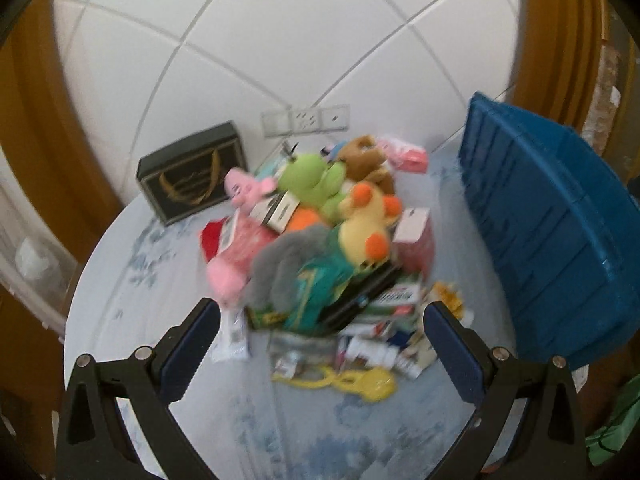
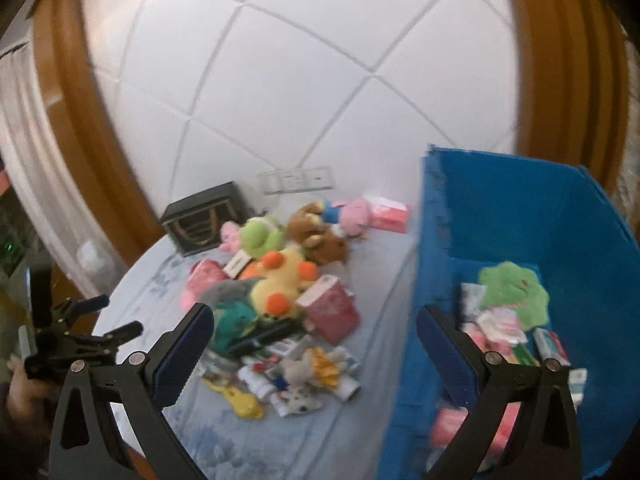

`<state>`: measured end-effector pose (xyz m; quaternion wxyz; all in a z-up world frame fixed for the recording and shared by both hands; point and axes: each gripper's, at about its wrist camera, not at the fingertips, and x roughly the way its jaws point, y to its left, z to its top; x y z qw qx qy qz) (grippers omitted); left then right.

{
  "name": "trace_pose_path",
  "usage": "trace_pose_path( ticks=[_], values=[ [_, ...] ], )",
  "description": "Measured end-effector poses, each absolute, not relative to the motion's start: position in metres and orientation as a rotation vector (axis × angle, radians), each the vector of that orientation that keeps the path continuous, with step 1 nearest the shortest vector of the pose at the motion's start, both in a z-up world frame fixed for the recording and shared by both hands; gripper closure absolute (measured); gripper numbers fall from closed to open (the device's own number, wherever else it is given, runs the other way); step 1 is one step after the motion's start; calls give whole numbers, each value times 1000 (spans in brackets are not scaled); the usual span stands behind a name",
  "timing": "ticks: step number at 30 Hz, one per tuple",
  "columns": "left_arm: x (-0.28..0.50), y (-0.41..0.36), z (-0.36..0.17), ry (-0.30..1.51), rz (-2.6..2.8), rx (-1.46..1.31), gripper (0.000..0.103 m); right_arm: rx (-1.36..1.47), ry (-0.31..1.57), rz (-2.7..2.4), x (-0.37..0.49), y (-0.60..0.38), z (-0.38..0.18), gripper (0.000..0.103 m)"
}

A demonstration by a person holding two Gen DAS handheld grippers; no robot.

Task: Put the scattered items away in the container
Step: 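Move both tools back over the cluttered table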

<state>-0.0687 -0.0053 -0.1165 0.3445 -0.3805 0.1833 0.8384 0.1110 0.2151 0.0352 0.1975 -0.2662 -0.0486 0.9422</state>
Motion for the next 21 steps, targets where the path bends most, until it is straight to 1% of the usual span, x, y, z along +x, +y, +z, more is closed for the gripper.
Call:
trace_pose_path(
  ticks=[5, 10, 15, 21],
  values=[
    [-88, -37, -144, 495, 2170, -1061, 0, -842, -188, 2641, 85, 190, -3, 0],
    [-111, -61, -180, 532, 2141, -1145, 0, -995, -136, 2669, 63, 183, -54, 0],
    [-137, -79, -225, 552, 2110, -1238, 0, -1153, -158, 2633, 38, 174, -118, 1],
    [-162, -88, -267, 578, 2072, -1279, 0, -1334, -163, 2584, 3, 178, -199, 1]
  ],
)
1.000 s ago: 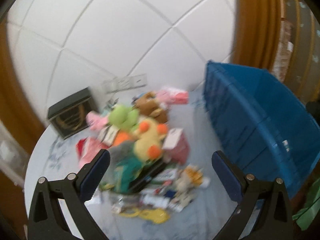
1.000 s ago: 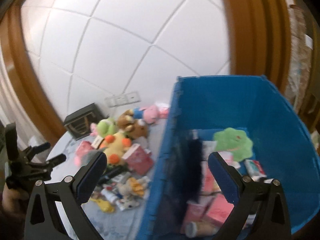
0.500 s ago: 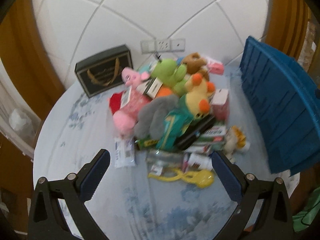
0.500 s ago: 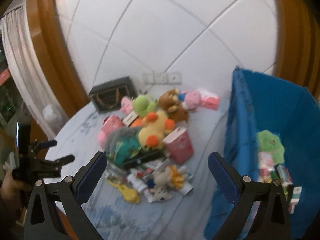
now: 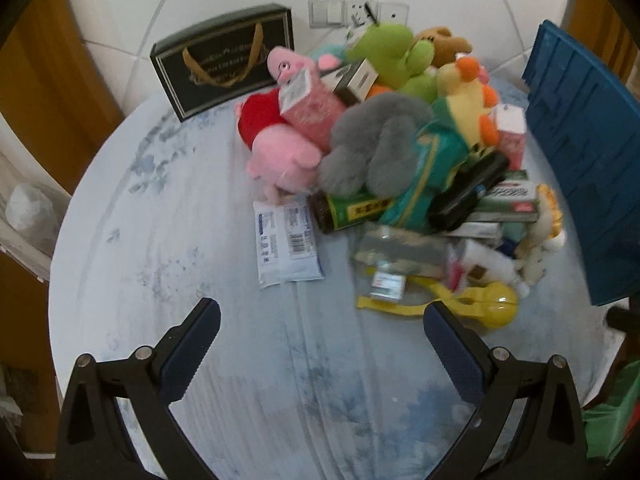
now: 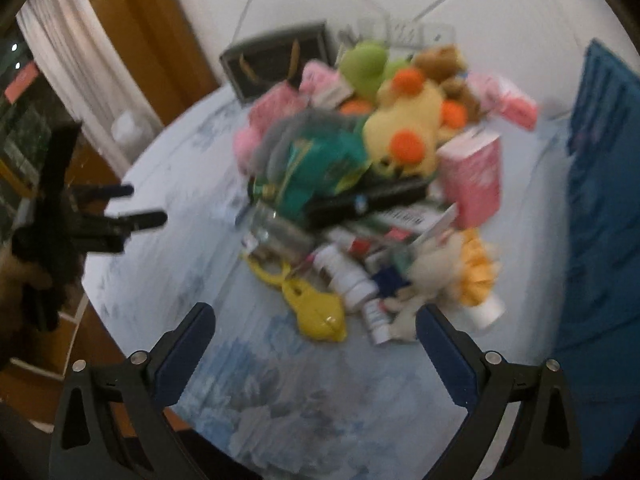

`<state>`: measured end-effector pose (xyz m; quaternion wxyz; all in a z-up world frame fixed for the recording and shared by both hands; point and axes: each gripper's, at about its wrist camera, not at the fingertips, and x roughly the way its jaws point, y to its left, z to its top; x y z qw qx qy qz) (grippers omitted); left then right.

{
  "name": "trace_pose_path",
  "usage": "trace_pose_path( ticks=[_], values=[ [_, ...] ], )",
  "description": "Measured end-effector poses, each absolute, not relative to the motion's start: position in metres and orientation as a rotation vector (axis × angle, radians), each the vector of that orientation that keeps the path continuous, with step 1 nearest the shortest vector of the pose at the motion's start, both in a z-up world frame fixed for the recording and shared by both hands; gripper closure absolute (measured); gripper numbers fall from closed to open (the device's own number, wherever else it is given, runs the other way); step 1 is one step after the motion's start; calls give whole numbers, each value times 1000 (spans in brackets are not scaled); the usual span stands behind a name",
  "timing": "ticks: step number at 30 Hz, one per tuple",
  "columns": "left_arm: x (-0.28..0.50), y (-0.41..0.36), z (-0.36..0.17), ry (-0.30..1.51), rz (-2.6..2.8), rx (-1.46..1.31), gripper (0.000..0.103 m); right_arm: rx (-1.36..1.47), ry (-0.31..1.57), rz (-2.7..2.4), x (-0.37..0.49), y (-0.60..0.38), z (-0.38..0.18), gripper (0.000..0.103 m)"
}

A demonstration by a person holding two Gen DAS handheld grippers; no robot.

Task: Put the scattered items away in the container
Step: 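Move both tools back over the cluttered table, then grasp the white gauze pack with the left tool while the right tool grasps the yellow snowball tool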

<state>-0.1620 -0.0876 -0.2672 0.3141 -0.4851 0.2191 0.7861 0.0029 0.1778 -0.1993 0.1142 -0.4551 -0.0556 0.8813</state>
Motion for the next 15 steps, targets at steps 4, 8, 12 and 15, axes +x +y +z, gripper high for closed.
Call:
trace_pose_path(
  ticks=[4, 8, 12, 15],
  values=[
    [-188, -90, -305, 571, 2067, -1329, 0, -1434, -183, 2528, -26, 182, -245, 3],
    [-212, -89, -333, 548, 2065, -1365, 0, -1509, -254, 2477, -55, 181, -287, 8],
    [-232, -84, -361, 536, 2060, -1386, 0, -1570, -321, 2412, -77, 183, -322, 18],
    [-242, -78, -375, 530, 2041, -1399, 1, -1566, -416, 2332, -88, 182, -340, 19]
  ],
)
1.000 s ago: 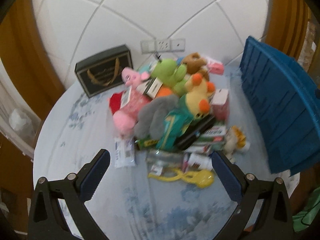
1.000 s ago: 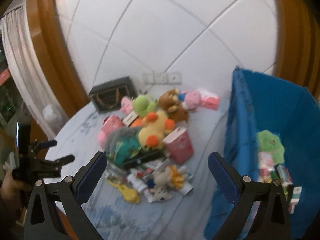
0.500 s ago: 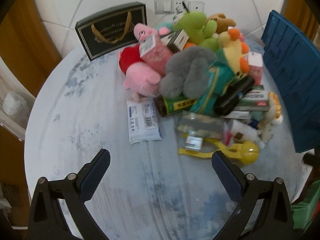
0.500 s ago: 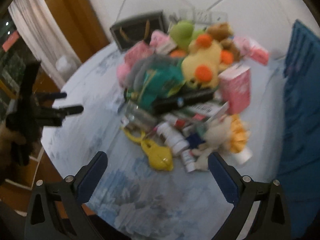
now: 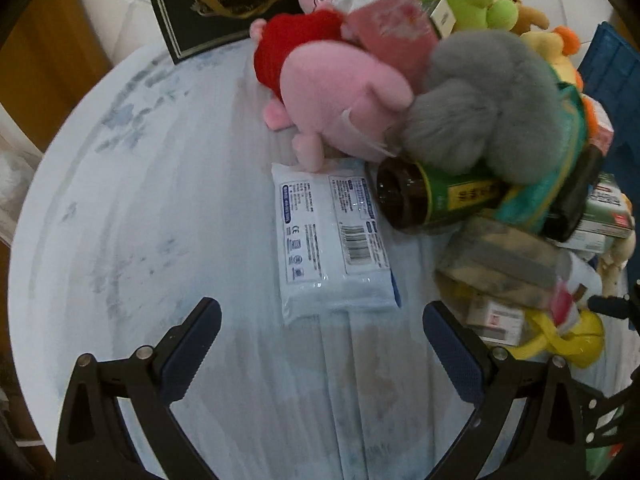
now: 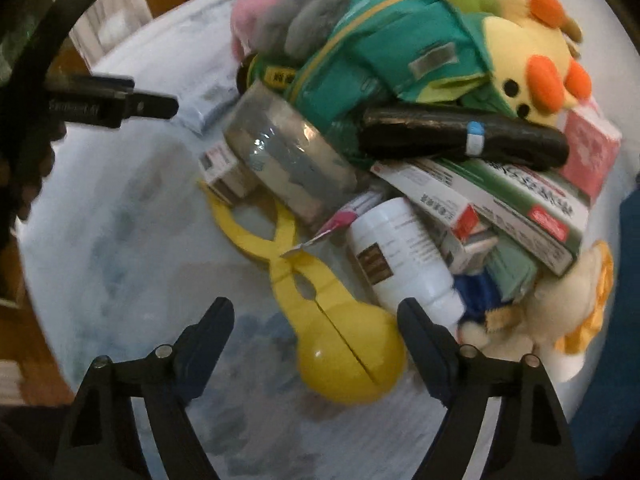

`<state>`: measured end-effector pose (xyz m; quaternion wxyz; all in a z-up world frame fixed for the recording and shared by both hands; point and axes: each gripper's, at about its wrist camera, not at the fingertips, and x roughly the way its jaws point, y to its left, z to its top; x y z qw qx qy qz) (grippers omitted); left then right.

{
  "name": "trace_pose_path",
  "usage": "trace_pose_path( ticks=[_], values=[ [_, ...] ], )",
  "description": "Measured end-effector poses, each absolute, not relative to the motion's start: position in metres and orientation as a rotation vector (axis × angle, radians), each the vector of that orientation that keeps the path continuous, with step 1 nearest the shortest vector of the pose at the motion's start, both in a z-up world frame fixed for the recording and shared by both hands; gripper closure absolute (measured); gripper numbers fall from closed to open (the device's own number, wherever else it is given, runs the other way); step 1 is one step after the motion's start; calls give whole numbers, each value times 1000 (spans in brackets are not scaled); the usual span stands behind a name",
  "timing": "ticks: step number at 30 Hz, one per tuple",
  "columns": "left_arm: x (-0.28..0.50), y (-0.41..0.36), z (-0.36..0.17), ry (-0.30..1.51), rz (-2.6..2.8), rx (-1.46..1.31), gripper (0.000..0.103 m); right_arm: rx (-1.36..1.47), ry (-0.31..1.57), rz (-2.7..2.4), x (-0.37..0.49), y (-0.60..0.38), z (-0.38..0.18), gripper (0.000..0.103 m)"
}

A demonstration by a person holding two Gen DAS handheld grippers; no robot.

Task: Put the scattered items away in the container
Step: 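Grasp the white gauze pack with the left tool while the right tool grasps the yellow snowball tool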

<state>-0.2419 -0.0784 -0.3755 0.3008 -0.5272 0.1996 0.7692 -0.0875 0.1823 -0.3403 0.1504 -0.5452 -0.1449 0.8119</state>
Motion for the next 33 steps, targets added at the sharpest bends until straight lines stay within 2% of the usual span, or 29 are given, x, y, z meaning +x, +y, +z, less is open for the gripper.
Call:
trace_pose_path(
  ticks=[2, 4, 6, 7, 11, 13, 16, 17, 19, 24, 25, 33],
  values=[
    [-245, -73, -380, 520, 2028, -1397, 1, -1595, -417, 2312, -92, 184, -348, 31],
    [-248, -68, -383, 526, 2025, -1389, 1, -1626, -440, 2276, -94, 184, -359, 31],
    [-253, -63, -386, 517, 2038, -1397, 1, -1661, -383, 2259, -94, 189, -368, 38],
    [-255, -62, -386, 508, 2043, -1398, 1, -1662, -361, 2254, -93, 191, -369, 45],
    [-261, -54, -393, 521, 2064, -1408, 1, -1653, -291, 2249, -82, 194, -370, 49],
    [-264, -52, -400, 524, 2056, -1422, 3, -1643, -234, 2244, -74, 192, -372, 49],
    [-264, -51, -412, 560, 2039, -1428, 18, -1644, -151, 2250, -64, 194, -371, 49],
    [-261, -53, -410, 555, 2042, -1410, 28, -1647, -103, 2251, -59, 196, -370, 49],
    [-254, -54, -407, 565, 2023, -1389, 43, -1645, -48, 2253, -52, 197, -368, 50],
    [-238, -71, -403, 552, 2005, -1389, 46, -1630, 21, 2254, -33, 197, -360, 50],
    [-235, -74, -402, 550, 2005, -1388, 51, -1627, 29, 2253, -30, 197, -359, 50],
    [-209, -95, -378, 560, 2008, -1351, 51, -1600, 73, 2259, -3, 194, -344, 50]
  ],
)
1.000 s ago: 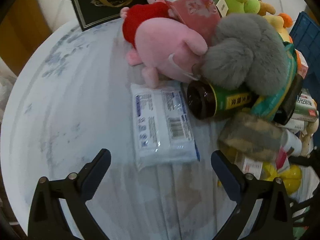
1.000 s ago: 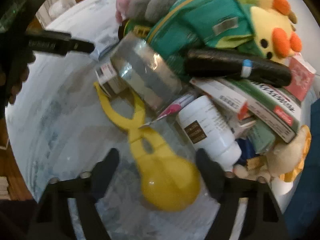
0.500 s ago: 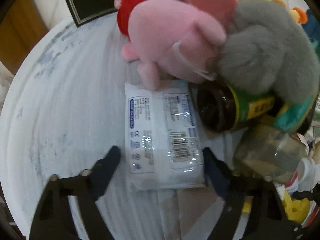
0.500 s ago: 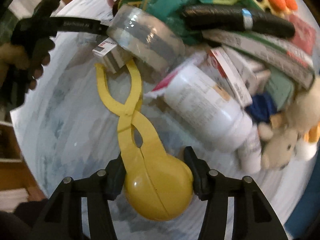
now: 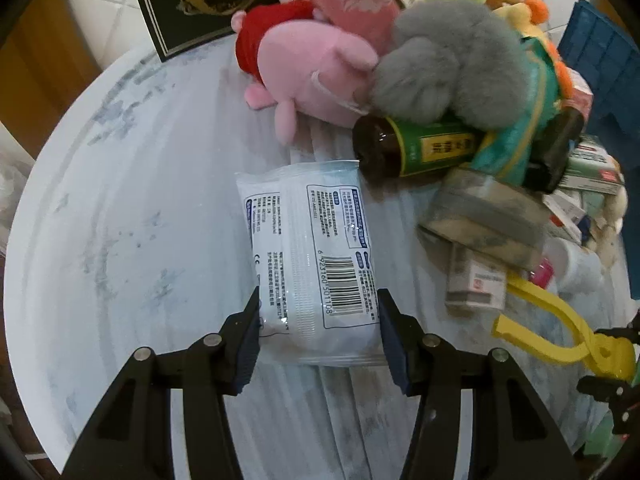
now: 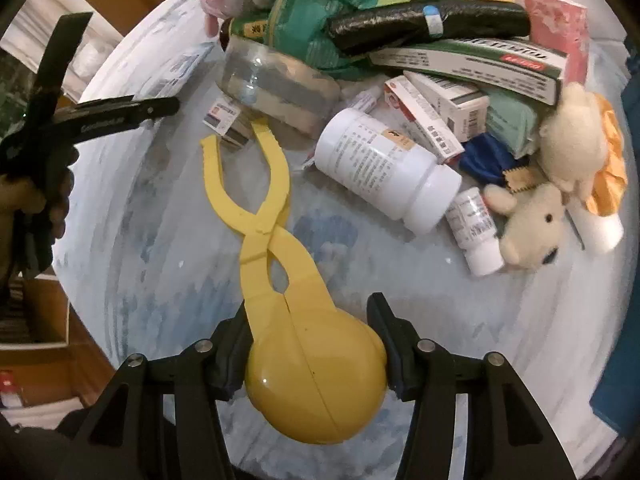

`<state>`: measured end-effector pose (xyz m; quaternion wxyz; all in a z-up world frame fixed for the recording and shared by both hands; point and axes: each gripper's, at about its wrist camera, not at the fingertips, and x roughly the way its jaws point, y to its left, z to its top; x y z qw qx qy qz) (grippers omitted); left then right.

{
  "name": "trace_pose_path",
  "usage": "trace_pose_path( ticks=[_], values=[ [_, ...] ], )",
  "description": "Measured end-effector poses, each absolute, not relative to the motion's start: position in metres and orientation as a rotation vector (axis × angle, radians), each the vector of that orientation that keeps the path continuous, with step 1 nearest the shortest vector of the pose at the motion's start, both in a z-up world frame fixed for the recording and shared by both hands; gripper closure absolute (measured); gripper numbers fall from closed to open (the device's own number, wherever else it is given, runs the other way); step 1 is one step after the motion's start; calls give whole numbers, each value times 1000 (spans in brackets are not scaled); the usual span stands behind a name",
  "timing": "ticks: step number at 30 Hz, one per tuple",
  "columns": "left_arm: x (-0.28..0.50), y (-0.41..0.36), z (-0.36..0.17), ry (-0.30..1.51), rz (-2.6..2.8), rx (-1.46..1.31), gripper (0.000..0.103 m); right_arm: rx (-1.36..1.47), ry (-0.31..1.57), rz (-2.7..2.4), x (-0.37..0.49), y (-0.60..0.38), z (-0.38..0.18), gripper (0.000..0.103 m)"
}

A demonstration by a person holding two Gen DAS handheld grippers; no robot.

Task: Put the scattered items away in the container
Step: 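Grasp the white gauze pack with the left tool while the right tool grasps the yellow snowball tool, then carry the gauze pack and yellow snowball tool over the blue crate with both tools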

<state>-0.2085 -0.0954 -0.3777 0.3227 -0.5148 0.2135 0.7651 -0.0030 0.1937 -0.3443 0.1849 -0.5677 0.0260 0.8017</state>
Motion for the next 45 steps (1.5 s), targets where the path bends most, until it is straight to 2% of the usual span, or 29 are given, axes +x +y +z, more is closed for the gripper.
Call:
trace_pose_path(
  ticks=[17, 45],
  values=[
    [-178, -115, -298, 512, 2092, -1255, 51, -1507, 15, 2317, -1, 165, -290, 50],
    [-113, -105, -126, 451, 2262, -960, 51, -1158, -152, 2527, 53, 134, -128, 50]
  ],
)
